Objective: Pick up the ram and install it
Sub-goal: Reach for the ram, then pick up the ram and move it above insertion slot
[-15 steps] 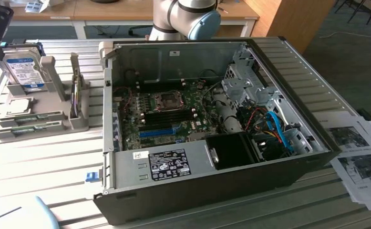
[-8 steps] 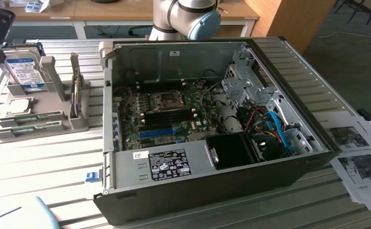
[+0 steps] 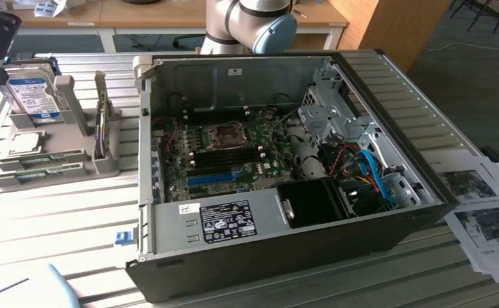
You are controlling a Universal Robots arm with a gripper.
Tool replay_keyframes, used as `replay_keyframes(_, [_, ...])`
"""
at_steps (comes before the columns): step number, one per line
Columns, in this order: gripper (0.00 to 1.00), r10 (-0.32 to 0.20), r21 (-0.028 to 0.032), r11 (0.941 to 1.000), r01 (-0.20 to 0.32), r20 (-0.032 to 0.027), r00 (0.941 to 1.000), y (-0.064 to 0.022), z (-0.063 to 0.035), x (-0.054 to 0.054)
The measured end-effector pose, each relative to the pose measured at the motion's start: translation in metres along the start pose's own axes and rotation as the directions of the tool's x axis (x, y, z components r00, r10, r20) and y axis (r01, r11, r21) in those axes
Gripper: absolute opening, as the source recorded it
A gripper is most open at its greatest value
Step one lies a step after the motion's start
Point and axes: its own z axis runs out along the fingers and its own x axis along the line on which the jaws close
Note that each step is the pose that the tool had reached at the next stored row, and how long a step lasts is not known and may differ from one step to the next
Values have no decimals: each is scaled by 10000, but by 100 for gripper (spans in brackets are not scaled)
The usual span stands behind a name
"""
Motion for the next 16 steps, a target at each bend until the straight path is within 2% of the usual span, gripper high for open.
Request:
replay_keyframes(10, [9,1,0,10000,-1,0,10000,103,22,8])
replay_keyframes(16, [9,0,0,10000,0,0,10000,114,25,9])
